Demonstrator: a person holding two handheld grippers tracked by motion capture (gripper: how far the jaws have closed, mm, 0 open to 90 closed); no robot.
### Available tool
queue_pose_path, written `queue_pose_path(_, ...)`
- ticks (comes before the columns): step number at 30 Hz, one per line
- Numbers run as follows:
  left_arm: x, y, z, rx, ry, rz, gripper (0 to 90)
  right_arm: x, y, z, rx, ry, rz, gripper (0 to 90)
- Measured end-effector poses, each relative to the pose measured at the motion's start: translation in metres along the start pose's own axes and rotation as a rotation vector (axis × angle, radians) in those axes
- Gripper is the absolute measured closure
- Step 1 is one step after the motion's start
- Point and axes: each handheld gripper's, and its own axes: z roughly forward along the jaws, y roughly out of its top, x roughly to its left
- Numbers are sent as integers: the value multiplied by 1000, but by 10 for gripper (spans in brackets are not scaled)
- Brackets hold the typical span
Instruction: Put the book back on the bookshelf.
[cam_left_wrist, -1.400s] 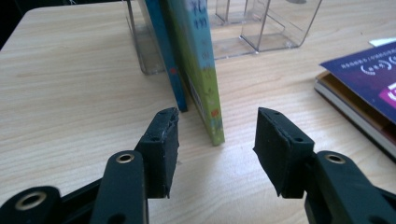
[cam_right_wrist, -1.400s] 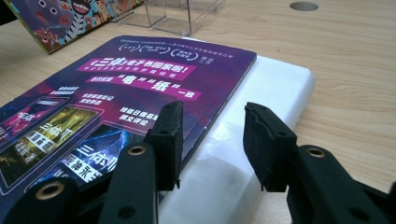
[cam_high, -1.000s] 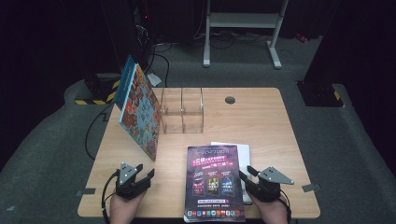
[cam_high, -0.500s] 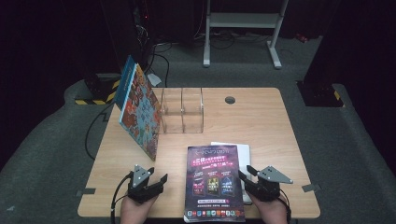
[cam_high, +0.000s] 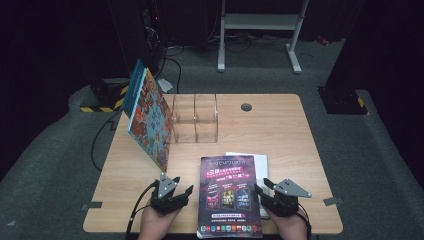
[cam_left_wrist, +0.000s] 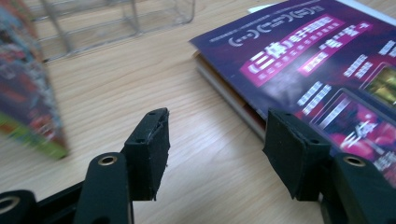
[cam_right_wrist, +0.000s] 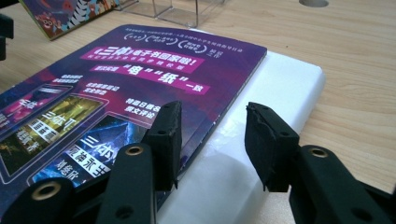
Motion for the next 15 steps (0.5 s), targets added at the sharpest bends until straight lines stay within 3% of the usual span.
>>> queue_pose_path(8, -22, 21, 22, -16, -42, 49, 408, 3, 0, 1, 30, -81, -30, 509)
queue_pose_path(15, -26, 15, 29, 5, -48, 69, 405, 3, -3, 2, 57, -112, -31, 517)
